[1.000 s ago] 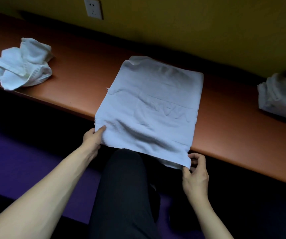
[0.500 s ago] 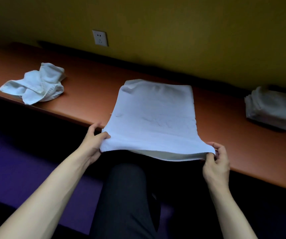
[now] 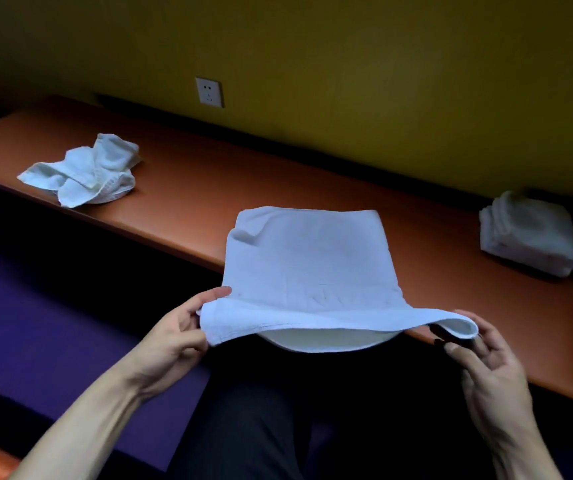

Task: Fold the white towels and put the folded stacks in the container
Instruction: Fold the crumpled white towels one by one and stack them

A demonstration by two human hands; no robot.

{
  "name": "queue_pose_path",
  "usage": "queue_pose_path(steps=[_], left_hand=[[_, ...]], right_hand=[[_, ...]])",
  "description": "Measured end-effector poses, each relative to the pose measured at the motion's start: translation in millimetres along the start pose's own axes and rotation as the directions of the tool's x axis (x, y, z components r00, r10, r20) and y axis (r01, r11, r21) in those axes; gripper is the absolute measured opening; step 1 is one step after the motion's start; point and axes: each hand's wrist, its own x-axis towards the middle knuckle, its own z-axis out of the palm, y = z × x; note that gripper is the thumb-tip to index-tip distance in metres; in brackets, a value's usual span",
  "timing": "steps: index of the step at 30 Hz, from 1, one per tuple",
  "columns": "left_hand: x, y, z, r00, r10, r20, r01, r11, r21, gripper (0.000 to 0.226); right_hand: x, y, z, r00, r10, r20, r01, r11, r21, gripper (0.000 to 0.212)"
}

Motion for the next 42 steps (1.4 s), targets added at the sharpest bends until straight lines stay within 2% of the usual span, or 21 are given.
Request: queue_pose_path(steps=[2,4,5,7,9,12,13,15,17,20,22,24,25,27,28,31,32,34,36,39,42], left_hand=[[0.2,-3.0,2.6,0.998,0.059,-0.023,-0.056,0.992,0.110,0.073],[4.3,-2.4,7.5,0.980,0.175,-0.093,-0.139,0.943,0.304,0.057],[7.7,-1.3,11.1,0.966,0.230,-0.121,-0.166,0.903,0.397,0.047],[17.3,0.0,13.1,0.927,0.318,-0.196,-0.170,0.827,0.537,0.044],[29.4,4.1,12.5,0.891,0.388,-0.236,-0.157,0.751,0.641,0.043],[55.5,9.9,0.7,0.826,0.513,-0.233,-0.153,0.603,0.783,0.033],[65.3,13.0,-2.9,0.815,0.538,-0.217,-0.169,0.577,0.799,0.028],[88.5,19.0,-6.0,0.848,0.500,-0.176,-0.208,0.620,0.757,0.014],[118.7,19.3,-10.4,0.905,0.387,-0.176,-0.186,0.732,0.655,0.019],[166.9,16.2,-17.8,0.959,0.224,-0.173,-0.098,0.838,0.537,0.016],[194.4,19.3,-20.2,0.970,0.153,-0.190,-0.041,0.871,0.490,0.018],[219.7,24.2,-29.4,0.969,0.147,-0.199,-0.034,0.875,0.483,0.019],[230.9,27.8,-33.6,0.963,0.177,-0.204,-0.055,0.868,0.494,0.025],[251.9,26.7,-47.0,0.944,0.280,-0.174,-0.149,0.833,0.533,0.059],[256.9,26.8,-49.7,0.939,0.310,-0.152,-0.181,0.817,0.547,0.065],[262.7,27.2,-48.1,0.896,0.394,-0.203,-0.189,0.753,0.630,0.028],[263.9,26.4,-47.6,0.874,0.426,-0.235,-0.189,0.743,0.642,0.025],[265.6,24.6,-50.9,0.811,0.493,-0.316,-0.174,0.718,0.674,0.043],[269.7,25.6,-55.7,0.746,0.550,-0.376,-0.135,0.677,0.723,0.052],[282.2,30.3,-61.2,0.692,0.553,-0.464,-0.015,0.654,0.757,0.056],[297.4,24.6,-73.9,0.677,0.484,-0.554,0.167,0.631,0.757,0.056]], right_hand=[[5.0,-5.9,-0.5,0.999,-0.027,0.027,0.029,0.996,-0.089,0.037],[14.4,-7.5,2.2,0.997,-0.077,-0.025,0.071,0.984,-0.165,0.052],[20.3,-10.5,7.1,0.995,-0.084,-0.055,0.071,0.976,-0.206,0.053],[38.3,-6.8,10.7,0.982,-0.153,-0.111,0.115,0.951,-0.288,0.009],[59.5,-2.5,13.6,0.964,-0.217,-0.151,0.140,0.902,-0.408,0.019],[87.4,-4.4,20.5,0.958,-0.259,-0.125,0.185,0.887,-0.423,0.008],[97.1,-4.3,25.9,0.963,-0.244,-0.116,0.180,0.899,-0.400,0.008],[116.4,-1.7,38.8,0.966,-0.239,-0.103,0.181,0.900,-0.396,0.012],[134.1,5.1,49.7,0.970,-0.223,-0.095,0.171,0.909,-0.381,0.011],[157.5,18.9,60.8,0.975,-0.200,-0.096,0.151,0.916,-0.372,0.011],[170.4,26.1,64.6,0.979,-0.180,-0.093,0.134,0.918,-0.374,0.013],[181.3,31.1,66.6,0.981,-0.166,-0.097,0.120,0.923,-0.366,0.016],[185.4,31.8,68.6,0.982,-0.163,-0.098,0.118,0.925,-0.361,0.018],[193.8,33.7,70.2,0.980,-0.165,-0.109,0.116,0.925,-0.363,0.018],[198.0,34.7,70.4,0.978,-0.176,-0.114,0.122,0.921,-0.371,0.017],[213.1,33.3,72.5,0.967,-0.221,-0.131,0.148,0.897,-0.416,0.015],[219.5,31.8,74.9,0.960,-0.249,-0.126,0.172,0.884,-0.435,0.014],[235.3,26.8,83.6,0.942,-0.321,-0.099,0.229,0.829,-0.511,0.010],[254.9,20.1,98.8,0.924,-0.377,-0.069,0.276,0.779,-0.563,0.010],[291.3,19.2,124.6,0.913,-0.408,-0.031,0.303,0.727,-0.616,0.014],[317.9,47.5,136.3,0.961,-0.275,-0.023,0.169,0.652,-0.740,0.022]])
